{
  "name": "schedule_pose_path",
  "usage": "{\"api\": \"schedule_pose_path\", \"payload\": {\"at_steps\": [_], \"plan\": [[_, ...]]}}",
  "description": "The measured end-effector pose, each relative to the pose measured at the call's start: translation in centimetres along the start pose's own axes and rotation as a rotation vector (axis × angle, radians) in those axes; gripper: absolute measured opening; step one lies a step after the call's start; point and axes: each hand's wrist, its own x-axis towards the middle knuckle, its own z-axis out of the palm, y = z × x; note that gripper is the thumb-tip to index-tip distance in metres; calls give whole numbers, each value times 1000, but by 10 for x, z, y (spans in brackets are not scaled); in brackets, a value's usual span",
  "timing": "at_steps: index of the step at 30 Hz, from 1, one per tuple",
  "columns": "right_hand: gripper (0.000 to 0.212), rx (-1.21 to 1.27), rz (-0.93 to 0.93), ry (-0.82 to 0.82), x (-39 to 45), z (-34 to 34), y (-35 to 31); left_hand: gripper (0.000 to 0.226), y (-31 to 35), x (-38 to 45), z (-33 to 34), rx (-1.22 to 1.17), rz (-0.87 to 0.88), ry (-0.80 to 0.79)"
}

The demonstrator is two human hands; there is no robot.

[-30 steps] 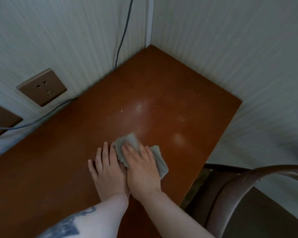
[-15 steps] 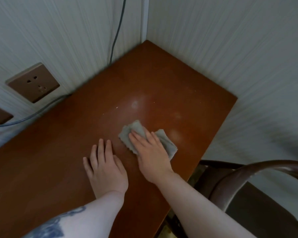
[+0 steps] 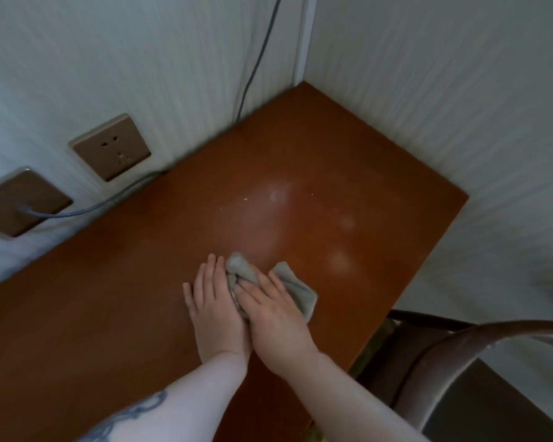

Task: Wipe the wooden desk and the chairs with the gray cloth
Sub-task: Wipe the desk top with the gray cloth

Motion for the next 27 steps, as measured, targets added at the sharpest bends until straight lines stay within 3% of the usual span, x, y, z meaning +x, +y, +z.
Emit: {"api": "schedule_pose_path", "payload": {"at_steps": [2,3,6,8,9,11,14,16,18,21,23,25,27], "plan": [[56,-154,-126,-33,5,3,16,49,-1,1,-6,-142,-36,44],[58,-223,-99,-22,7,-2,32,48,-2,3,-10,-193,-37,60],[63,-278,292,44,-6,-24,80,45,-21,20,-24,-155,-21,126],[60,-291,409,85,-21,-30,79,44,-42,38,-32,-92,-122,189],[57,-313,366,78,-29,-26,65,44,-50,45,-35,-83,-201,214],[57,-267,98,4,-39,-5,26,44,-55,53,-36,-97,-342,252],[56,-203,-281,-170,-16,17,-21,45,-51,55,-31,-58,-401,277],[53,-191,-392,-213,22,20,-24,47,-53,59,-32,-66,-546,316],[54,-216,-328,-206,59,15,-8,47,-55,63,-32,-58,-593,316],[54,-236,53,-84,77,4,27,47,-54,63,-29,-30,-553,308],[56,-273,178,19,56,2,23,47,-54,63,-27,-10,-543,311],[57,-245,123,-18,33,7,1,48,-54,64,-26,0,-550,301],[58,-189,-68,-174,35,14,-20,49,-53,64,-25,13,-532,286]]}}
